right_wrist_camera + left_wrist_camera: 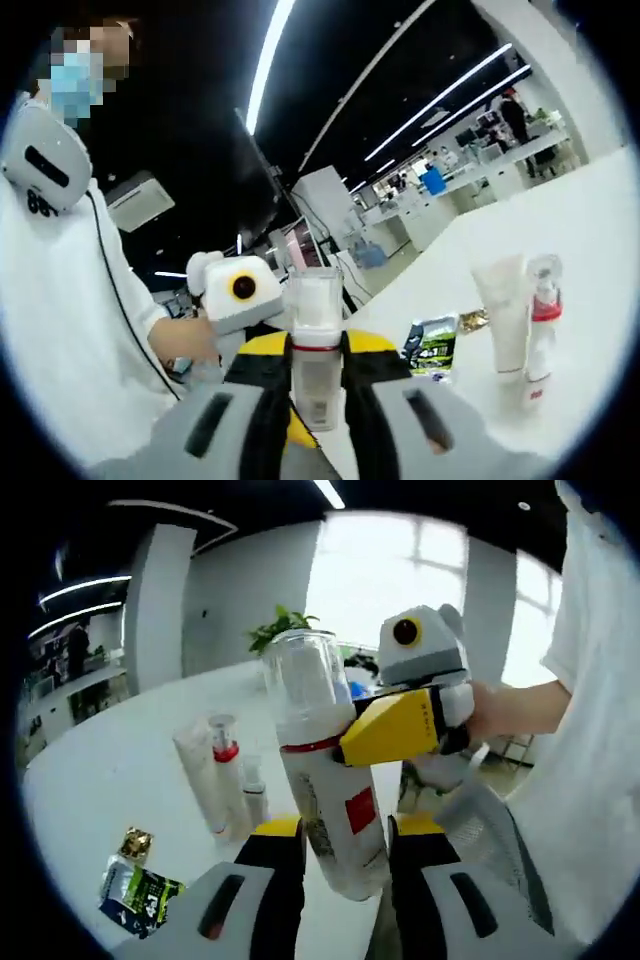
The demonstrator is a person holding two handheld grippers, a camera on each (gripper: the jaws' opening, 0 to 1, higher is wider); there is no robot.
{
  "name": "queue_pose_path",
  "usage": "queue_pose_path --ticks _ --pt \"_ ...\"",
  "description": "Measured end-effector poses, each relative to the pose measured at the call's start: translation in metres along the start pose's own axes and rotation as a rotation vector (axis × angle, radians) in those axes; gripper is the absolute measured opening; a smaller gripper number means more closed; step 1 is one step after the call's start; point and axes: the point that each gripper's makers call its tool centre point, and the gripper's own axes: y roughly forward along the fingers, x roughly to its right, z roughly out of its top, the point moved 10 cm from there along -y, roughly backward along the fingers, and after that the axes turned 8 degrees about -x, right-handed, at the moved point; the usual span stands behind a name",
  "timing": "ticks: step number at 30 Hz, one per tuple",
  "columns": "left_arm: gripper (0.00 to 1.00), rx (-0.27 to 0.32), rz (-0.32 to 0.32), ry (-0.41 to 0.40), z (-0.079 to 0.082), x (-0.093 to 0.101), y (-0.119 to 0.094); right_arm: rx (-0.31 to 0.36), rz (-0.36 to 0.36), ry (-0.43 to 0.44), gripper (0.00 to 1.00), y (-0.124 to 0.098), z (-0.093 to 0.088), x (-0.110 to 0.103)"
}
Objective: Arrange the skincare products in the storage area until every visible bottle or jar stands upright without overlapping.
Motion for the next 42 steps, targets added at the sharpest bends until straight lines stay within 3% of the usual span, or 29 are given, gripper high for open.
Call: queue_pose_path --ticks 3,8,13,22,27,32,37,42 --pt "0.29 -0.018 -0.041 0.042 0.005 0.0 -0.005 -0.057 0.034 -0.034 0.18 -0.001 0.0 -0.001" --pt "0.26 -0.143 -0.096 0.175 0.004 0.002 -0.005 -0.145 0.088 -0.118 0.18 0.003 -0.003 -0.003" --pt "0.23 -0.205 -0.119 0.238 0.004 0.003 -0.004 -0.22 0.109 -0.157 0.18 0.006 -0.008 0.0" --pt "0.21 -0.197 -0.11 0.24 0.003 -0.003 0.004 -0.244 0.095 -0.208 0.19 0.003 -0.009 0.006" --pt "0.18 -0.205 -0.03 0.22 -0.003 -0.012 0.013 -0.273 0.015 -0.227 0.2 0.005 -0.014 0.012" --pt "0.18 -0.161 0.067 0.169 -0.013 -0.02 0.024 -0.246 -0.11 -0.185 0.22 0.007 -0.02 0.022" --pt "0.18 -0.168 0.158 0.133 -0.024 -0.029 0.033 -0.218 -0.254 -0.15 0.23 0.008 -0.03 0.03" --pt "0.18 -0.195 0.187 0.133 -0.036 -0.039 0.043 -0.216 -0.392 -0.168 0.22 0.011 -0.042 0.031"
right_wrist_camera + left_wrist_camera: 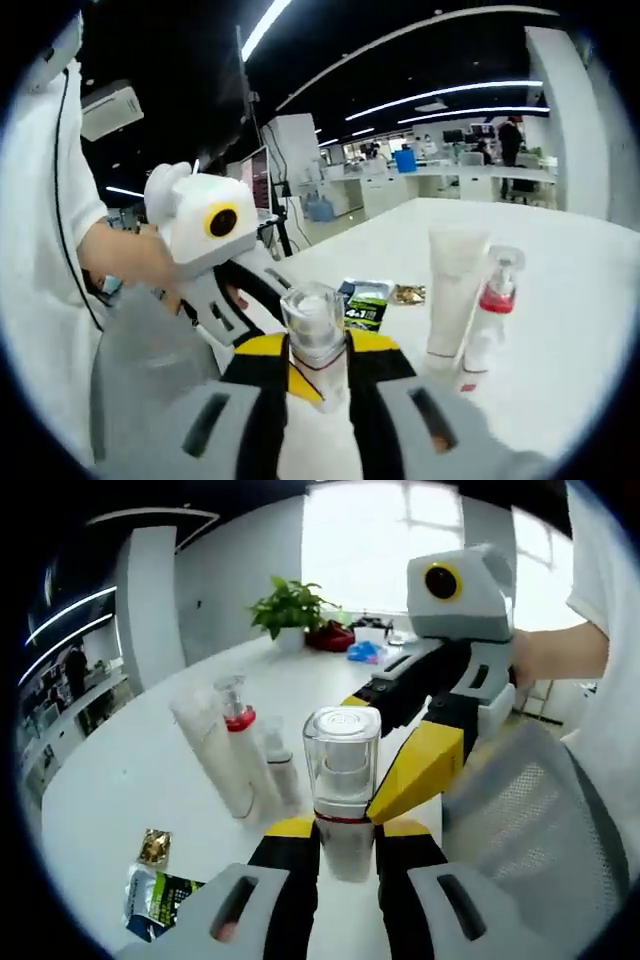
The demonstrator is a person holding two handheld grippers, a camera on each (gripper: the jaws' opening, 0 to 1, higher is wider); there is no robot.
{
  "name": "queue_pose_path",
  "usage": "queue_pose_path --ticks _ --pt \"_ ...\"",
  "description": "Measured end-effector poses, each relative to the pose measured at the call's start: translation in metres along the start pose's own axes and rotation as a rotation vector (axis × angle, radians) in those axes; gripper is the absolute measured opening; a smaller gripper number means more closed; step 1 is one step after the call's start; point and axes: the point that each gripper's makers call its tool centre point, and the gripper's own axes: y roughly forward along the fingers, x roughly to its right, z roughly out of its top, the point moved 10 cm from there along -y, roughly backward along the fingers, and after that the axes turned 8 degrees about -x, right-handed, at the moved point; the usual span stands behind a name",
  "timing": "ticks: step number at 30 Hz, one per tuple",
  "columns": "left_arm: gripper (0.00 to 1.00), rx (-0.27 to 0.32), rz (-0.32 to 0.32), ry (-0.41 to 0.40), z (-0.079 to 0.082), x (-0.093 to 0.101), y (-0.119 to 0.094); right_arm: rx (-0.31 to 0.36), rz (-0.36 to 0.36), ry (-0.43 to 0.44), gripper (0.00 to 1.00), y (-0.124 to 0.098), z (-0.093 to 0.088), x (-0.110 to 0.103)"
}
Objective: Arrange the skincare products in the storage area until every visible bottle or jar stands upright without overlapping.
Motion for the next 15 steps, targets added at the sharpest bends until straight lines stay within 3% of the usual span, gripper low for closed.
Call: queue_pose_path --ticks 8,15 --pt "0.18 -0.035 -0.023 0.025 -0.017 -0.001 0.024 -0.079 -0.08 0.01 0.21 0.01 -0.023 0.002" --pt "0.18 -0.039 -0.045 0.032 -0.029 -0.002 0.037 -0.144 -0.112 -0.036 0.22 0.017 -0.032 0.0"
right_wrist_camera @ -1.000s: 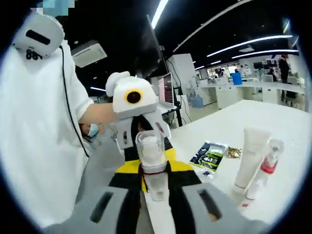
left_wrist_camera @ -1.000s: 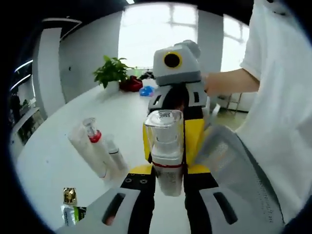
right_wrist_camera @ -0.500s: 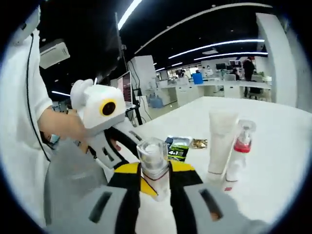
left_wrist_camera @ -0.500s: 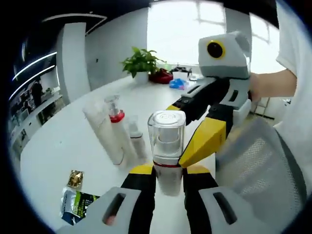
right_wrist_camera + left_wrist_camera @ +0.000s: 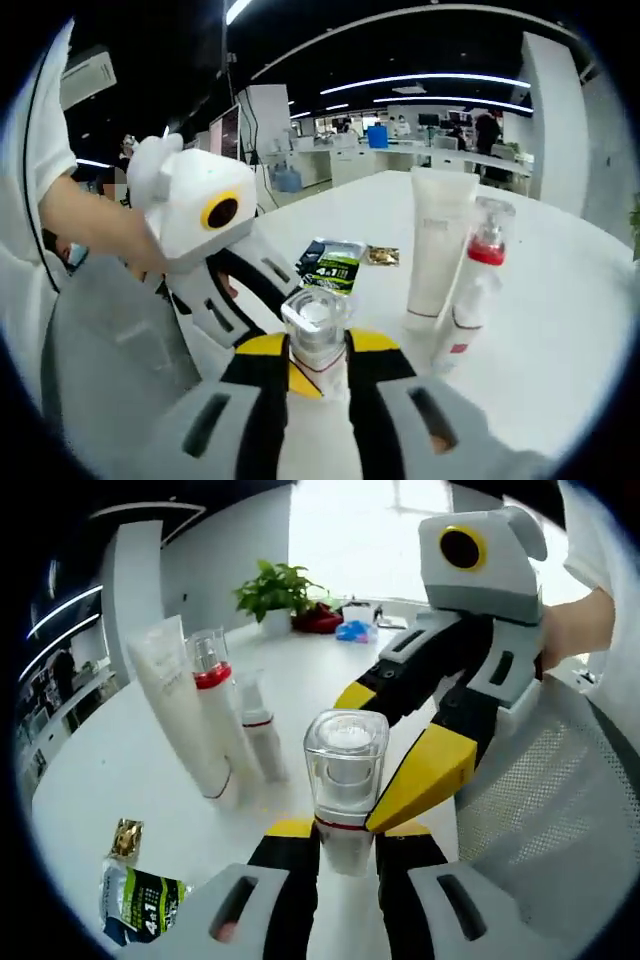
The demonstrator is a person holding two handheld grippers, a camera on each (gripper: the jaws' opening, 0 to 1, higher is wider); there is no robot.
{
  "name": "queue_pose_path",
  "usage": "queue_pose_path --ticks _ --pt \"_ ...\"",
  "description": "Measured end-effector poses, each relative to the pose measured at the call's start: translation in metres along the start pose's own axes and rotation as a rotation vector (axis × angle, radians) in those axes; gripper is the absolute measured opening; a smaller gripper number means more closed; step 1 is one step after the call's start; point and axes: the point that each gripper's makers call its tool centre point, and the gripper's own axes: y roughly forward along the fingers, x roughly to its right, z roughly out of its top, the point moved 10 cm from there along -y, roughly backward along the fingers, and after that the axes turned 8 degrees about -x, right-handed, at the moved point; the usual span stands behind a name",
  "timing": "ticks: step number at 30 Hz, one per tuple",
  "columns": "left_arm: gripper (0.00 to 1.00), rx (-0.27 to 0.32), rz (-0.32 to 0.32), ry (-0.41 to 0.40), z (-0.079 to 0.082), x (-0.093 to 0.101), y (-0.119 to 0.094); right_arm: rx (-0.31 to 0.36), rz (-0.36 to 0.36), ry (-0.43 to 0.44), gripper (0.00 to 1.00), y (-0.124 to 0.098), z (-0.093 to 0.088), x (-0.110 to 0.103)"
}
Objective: Arrange the skincare products in the storage area until every visible bottle or jar stands upright without overlapping.
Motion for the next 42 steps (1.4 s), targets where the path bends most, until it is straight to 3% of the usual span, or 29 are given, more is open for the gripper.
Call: queue_pose_path --ticks 14,28,38,42 --pt "0.18 -0.032 -0.016 0.011 -0.007 -0.007 0.01 -0.031 -0.028 0.008 0.22 0.008 -0.007 0.003" --pt "0.18 0.0 -0.013 0.008 -0.001 -0.021 0.021 -0.011 -0.07 0.05 0.27 0.007 -0.012 0.014" --pt "0.18 0.014 0.001 0.01 0.008 -0.042 0.03 -0.031 -0.131 0.097 0.31 -0.003 -0.023 0.035" --pt "0.18 0.02 0.012 0.007 0.012 -0.05 0.034 -0.111 -0.165 0.036 0.35 -0.002 -0.035 0.059"
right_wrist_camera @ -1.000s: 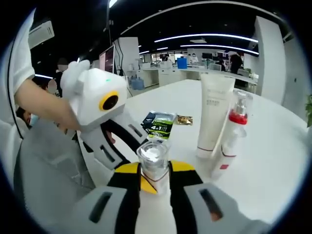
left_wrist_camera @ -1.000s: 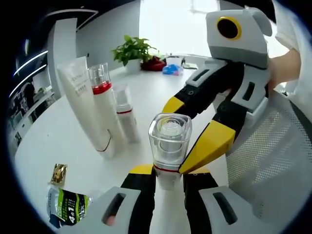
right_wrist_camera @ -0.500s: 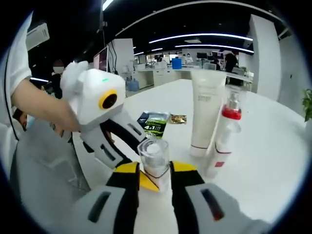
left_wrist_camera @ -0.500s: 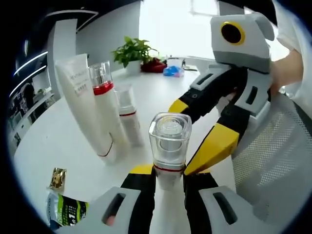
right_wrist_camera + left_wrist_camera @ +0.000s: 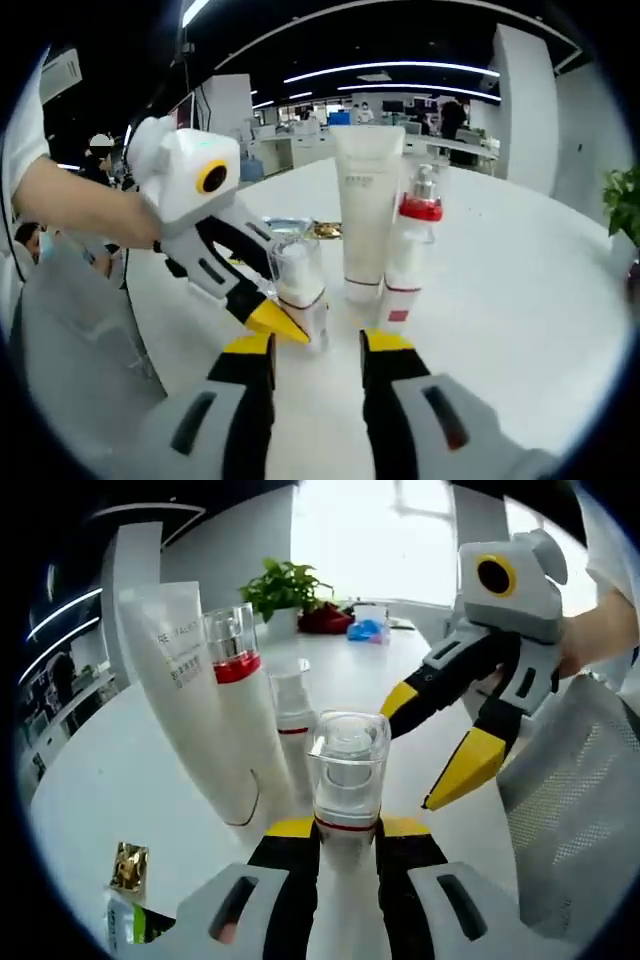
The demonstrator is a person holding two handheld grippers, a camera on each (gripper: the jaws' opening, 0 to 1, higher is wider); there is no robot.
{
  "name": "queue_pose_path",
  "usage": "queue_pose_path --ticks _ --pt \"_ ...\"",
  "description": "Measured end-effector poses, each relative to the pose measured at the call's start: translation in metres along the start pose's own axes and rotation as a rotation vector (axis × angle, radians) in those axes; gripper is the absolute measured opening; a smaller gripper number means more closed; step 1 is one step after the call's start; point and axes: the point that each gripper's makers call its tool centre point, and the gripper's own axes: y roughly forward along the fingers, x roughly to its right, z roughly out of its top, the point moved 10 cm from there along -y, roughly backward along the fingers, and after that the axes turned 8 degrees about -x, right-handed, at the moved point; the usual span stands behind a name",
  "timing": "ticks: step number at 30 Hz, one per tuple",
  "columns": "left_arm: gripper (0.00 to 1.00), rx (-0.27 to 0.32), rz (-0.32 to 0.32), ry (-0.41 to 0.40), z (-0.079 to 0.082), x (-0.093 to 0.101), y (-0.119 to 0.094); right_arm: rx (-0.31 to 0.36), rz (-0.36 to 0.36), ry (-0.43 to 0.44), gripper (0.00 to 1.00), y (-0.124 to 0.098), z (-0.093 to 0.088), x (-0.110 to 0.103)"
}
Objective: Arrange the skincare products in the storage area until every visible bottle or jar stands upright without overlapping.
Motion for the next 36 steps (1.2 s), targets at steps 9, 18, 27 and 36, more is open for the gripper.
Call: queue_pose_path --ticks 9,18,27,36 --pt "0.18 0.018 0.01 -0.007 0.008 -0.013 0.008 -0.064 0.036 -0.128 0.4 0.022 0.002 0.037" --pt "0.18 0.026 0.025 -0.009 0.015 -0.022 0.015 -0.06 0.098 -0.167 0.44 0.042 0.011 0.036" --pt "0.18 0.03 0.026 -0.008 0.018 -0.026 0.019 -0.091 0.083 -0.158 0.45 0.042 0.009 0.029" --pt "0.18 0.028 0.02 -0.003 0.017 -0.028 0.02 -0.094 0.055 -0.127 0.49 0.04 0.008 0.019"
